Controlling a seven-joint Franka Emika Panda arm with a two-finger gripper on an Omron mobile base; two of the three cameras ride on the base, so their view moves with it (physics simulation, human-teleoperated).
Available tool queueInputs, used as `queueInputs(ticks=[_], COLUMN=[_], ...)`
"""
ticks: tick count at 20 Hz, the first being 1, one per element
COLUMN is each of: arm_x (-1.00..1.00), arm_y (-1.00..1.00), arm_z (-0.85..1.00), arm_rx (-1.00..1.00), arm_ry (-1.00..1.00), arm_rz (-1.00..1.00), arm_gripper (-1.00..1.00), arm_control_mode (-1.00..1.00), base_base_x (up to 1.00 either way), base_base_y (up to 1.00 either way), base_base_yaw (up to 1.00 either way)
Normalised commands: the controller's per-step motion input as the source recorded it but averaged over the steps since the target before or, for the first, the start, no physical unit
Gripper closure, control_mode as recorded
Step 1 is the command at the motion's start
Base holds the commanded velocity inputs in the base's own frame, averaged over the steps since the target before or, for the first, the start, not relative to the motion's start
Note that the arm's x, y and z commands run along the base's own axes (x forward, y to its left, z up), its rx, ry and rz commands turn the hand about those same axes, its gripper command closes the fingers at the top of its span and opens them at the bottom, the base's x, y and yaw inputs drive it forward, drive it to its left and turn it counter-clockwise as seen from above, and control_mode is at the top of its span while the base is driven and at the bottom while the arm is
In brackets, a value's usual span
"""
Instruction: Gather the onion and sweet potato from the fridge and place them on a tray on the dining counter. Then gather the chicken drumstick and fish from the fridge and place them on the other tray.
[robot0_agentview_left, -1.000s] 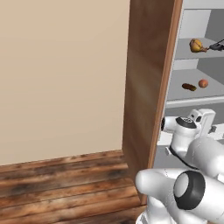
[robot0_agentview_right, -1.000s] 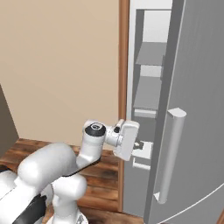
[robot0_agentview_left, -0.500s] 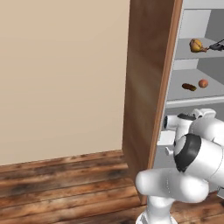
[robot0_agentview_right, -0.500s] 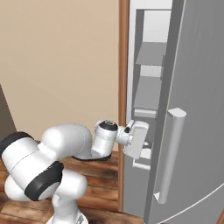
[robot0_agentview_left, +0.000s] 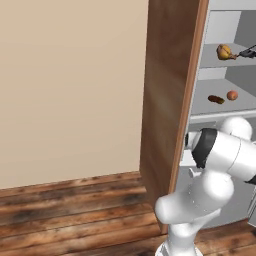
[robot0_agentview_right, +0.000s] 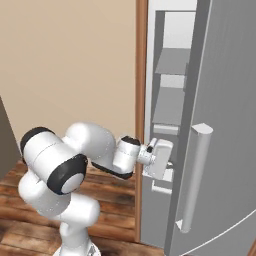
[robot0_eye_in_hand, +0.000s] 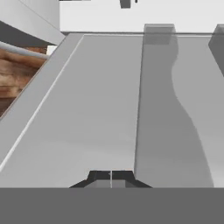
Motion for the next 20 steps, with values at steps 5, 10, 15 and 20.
queueInputs(ticks=[5, 10, 15, 20], arm_x=[0.30, 0.17, 0.00, -0.04], arm_y=[-0.47, -0.45, -0.57, -0.58], arm_z=[-0.13, -0.14, -0.14, -0.05], arm_rx=[0.02, 0.01, 0.00, -0.01], arm_ry=[-0.08, -0.06, -0.06, -0.02], arm_rz=[-0.04, -0.06, -0.14, -0.21], arm_gripper=[1.00, 1.00, 1.00, 1.00], arm_control_mode=[-1.00, -1.00, -1.00, -1.00], base_base_x=[0.00, 0.00, 0.00, 0.00], base_base_y=[0.00, 0.00, 0.00, 0.00], base_base_yaw=[0.00, 0.00, 0.00, 0.00])
